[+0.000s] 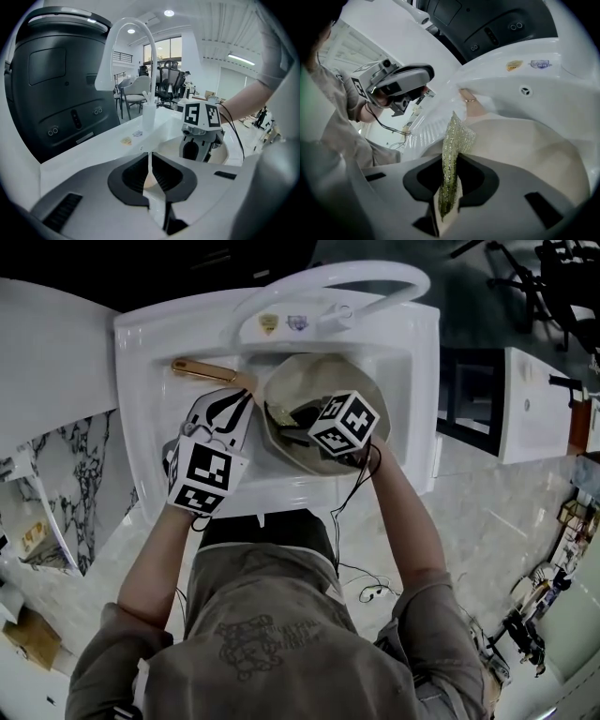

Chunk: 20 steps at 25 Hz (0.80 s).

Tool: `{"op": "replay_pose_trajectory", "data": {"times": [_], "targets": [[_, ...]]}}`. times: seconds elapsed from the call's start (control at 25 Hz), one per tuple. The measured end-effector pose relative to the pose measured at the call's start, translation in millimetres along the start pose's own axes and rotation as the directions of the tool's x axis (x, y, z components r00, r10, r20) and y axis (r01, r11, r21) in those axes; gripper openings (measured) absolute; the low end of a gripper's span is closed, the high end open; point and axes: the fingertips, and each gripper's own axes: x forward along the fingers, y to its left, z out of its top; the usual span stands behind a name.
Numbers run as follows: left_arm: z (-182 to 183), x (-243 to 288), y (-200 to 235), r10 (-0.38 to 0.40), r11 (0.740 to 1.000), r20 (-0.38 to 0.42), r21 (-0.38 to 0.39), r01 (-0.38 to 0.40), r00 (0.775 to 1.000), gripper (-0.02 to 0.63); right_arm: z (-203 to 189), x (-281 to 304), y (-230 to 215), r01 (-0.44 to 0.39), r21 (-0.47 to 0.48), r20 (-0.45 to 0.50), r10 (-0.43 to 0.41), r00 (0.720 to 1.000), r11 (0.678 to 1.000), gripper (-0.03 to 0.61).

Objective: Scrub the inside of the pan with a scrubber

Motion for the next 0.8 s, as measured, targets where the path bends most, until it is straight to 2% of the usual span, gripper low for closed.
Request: {"op": "replay_pose_trajectory", "data": {"times": [0.16,0.36,0.56,0.64,0.68,0.76,0.8], "targets": [[0,3,-1,-0.011,1.000,-0.001,0.008,0.011,1.000,0.035,-16,-7,20,-0.092,-0.029,-0.048,0.091,0.995,0.995,0.077],[1,9,-9,-0.032,0.999,-0.008,0.023,0.032,0.999,0.035,-30,-20,41,-0.202,-0.019,-0.084,0.200,0.976,0.979,0.077],[6,14,-17,-0.050,0.998,-0.012,0.048,0.050,0.999,0.035,-30,-47,56,-0.288,-0.004,-0.075,0.287,0.955,0.958,0.077],[7,15,-18,-0.055,0.997,-0.013,0.053,0.056,0.998,0.035,-21,-61,53,-0.250,-0.021,-0.029,0.250,0.968,0.968,0.074],[7,16,-19,-0.057,0.997,-0.015,0.055,0.058,0.998,0.037,-15,-68,48,-0.202,-0.034,0.004,0.202,0.979,0.979,0.074],[8,17,-19,-0.060,0.996,-0.018,0.059,0.060,0.998,0.037,-2,-83,28,-0.041,-0.055,0.080,0.045,0.996,0.998,0.074],[8,18,-19,-0.061,0.996,-0.018,0.061,0.062,0.998,0.037,4,-91,14,0.061,-0.062,0.116,-0.053,0.992,0.996,0.074]]}}
